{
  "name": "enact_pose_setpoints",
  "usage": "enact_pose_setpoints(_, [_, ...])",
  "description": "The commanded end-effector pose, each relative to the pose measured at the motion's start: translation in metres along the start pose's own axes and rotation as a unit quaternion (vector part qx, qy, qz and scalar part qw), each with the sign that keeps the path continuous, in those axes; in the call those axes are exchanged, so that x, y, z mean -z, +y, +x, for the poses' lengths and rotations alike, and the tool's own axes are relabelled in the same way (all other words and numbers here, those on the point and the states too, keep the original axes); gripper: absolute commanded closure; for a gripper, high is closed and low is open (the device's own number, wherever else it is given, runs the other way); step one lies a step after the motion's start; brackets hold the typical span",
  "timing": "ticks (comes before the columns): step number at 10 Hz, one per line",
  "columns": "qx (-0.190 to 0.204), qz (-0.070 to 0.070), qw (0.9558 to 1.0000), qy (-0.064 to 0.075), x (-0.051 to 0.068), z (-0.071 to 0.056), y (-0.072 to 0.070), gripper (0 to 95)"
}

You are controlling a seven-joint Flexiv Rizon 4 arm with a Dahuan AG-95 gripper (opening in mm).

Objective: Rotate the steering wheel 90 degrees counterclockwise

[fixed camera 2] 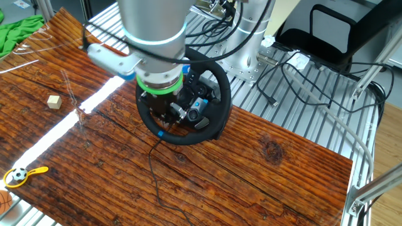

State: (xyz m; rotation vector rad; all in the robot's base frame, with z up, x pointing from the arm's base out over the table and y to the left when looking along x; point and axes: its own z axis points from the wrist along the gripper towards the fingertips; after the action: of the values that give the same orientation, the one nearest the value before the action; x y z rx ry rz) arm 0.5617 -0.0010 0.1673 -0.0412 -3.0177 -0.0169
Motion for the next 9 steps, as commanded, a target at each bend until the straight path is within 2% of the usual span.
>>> enact_pose_setpoints(1, [0.003, 0.002, 1.0000, 0.002, -0.001, -0.004, -0.002, 95.0])
enact_pose_setpoints(3, [0.009, 0.001, 1.0000, 0.004, -0.005, -0.015, -0.005, 95.0])
enact_pose_setpoints(8, [0.022, 0.003, 0.9996, 0.017, -0.005, -0.015, -0.006, 95.0])
enact_pose_setpoints(9, [0.032, 0.001, 0.9994, 0.015, -0.005, -0.015, -0.006, 95.0])
